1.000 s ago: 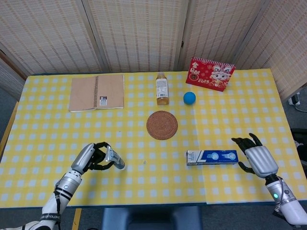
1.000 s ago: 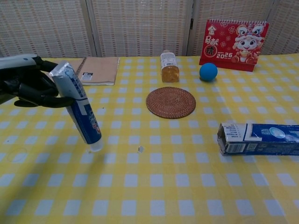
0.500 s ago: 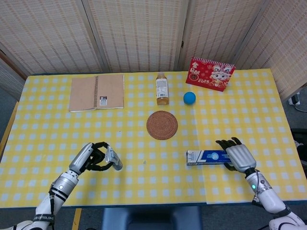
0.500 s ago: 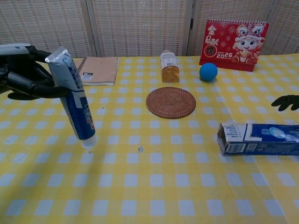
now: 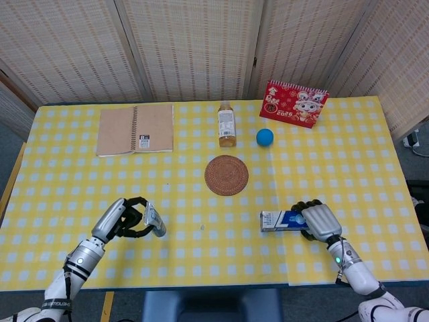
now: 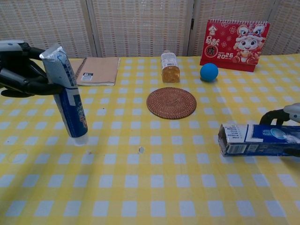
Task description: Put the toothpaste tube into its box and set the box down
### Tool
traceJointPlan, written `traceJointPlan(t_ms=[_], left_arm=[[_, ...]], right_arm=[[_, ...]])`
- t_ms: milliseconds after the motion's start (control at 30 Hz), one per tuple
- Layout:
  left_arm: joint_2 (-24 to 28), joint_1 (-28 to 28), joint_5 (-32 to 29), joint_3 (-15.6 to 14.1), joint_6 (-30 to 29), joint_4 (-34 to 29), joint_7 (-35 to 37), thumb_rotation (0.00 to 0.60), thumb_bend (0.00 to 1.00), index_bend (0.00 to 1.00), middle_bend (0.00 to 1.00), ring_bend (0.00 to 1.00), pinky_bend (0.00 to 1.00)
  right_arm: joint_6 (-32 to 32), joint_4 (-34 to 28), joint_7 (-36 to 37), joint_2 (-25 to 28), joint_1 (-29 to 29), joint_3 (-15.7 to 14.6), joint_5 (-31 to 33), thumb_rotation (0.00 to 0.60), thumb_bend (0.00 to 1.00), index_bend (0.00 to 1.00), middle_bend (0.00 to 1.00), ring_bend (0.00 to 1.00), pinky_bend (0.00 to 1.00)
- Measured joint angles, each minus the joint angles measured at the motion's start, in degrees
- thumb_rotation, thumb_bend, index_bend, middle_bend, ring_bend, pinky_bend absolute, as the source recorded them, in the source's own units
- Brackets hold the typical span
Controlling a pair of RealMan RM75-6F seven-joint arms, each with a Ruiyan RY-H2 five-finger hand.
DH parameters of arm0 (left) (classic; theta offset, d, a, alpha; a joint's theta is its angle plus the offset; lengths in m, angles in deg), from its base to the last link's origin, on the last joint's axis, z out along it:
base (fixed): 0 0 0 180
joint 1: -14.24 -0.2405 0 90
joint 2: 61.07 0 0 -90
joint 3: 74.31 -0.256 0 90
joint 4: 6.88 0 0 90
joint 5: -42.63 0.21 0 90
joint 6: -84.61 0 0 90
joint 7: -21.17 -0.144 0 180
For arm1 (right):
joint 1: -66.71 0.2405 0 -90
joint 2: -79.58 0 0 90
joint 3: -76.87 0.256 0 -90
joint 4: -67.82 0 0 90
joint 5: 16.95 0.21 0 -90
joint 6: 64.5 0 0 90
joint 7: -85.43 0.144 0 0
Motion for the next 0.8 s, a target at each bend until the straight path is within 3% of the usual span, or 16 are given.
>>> traceJointPlan(t_ms=[367,800], left_arm=[[0.48,0.28,-0.78,0.04,-0.37,-0.04,0.41,0.600,0.77,0.82,1.00,1.00,1.00],[4.03,0.50,-1.91,2.90,-2.17,-5.13,1.04,0.600,0.77,0.82,1.00,1.00,1.00]], right_arm=[[2.56,2.28,0.24,-2.55,-0.26,-0.42,-0.59,0.600,0.35,0.38,0.34,0.35,0.31],[9.30,4.04,15.44,-3.34,-1.44,-0.59,-8.65,0.600,0.35,0.41,0.36,0.38,0.36]])
